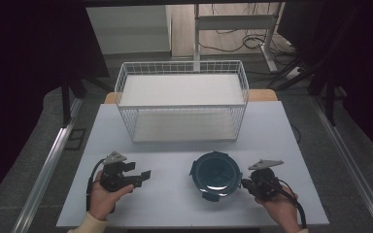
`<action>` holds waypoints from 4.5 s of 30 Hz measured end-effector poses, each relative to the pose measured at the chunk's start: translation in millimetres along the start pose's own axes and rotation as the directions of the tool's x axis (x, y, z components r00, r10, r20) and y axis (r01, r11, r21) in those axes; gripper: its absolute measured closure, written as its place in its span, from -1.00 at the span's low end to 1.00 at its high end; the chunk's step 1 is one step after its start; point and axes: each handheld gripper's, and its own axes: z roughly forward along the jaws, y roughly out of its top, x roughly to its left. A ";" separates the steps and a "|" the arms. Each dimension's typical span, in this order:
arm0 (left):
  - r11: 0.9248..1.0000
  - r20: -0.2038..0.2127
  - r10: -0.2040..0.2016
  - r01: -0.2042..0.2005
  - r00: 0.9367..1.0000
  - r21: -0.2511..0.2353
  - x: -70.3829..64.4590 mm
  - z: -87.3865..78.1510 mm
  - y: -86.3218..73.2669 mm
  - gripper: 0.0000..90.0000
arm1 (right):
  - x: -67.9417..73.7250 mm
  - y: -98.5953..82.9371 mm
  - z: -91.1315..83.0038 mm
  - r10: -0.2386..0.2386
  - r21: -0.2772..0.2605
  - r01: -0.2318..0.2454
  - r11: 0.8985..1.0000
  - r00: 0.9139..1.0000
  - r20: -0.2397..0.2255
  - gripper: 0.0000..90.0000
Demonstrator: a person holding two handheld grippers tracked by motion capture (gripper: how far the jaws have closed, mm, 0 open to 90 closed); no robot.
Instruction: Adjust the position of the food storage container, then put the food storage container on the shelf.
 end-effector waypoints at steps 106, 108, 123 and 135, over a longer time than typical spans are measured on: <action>0.986 0.153 -0.159 0.163 0.975 -0.018 -4.7 -4.3 20.3 -0.66 | 27.8 66.1 41.0 0.218 -0.149 -0.288 0.946 0.904 -0.368 -0.72; 0.986 0.173 -0.160 0.164 0.972 -0.013 -8.8 -3.5 24.9 -0.67 | 30.2 72.5 47.2 0.234 -0.127 -0.303 0.945 0.892 -0.387 -0.72; 0.944 0.286 -0.330 0.316 0.900 0.094 2.6 37.8 18.3 -0.70 | 39.7 77.4 71.4 0.249 -0.045 -0.290 0.956 0.883 -0.398 -0.78; 0.926 0.338 -0.376 0.339 0.863 0.165 2.1 60.5 14.0 -0.67 | 45.3 71.4 84.7 0.292 0.015 -0.318 0.948 0.849 -0.441 -0.78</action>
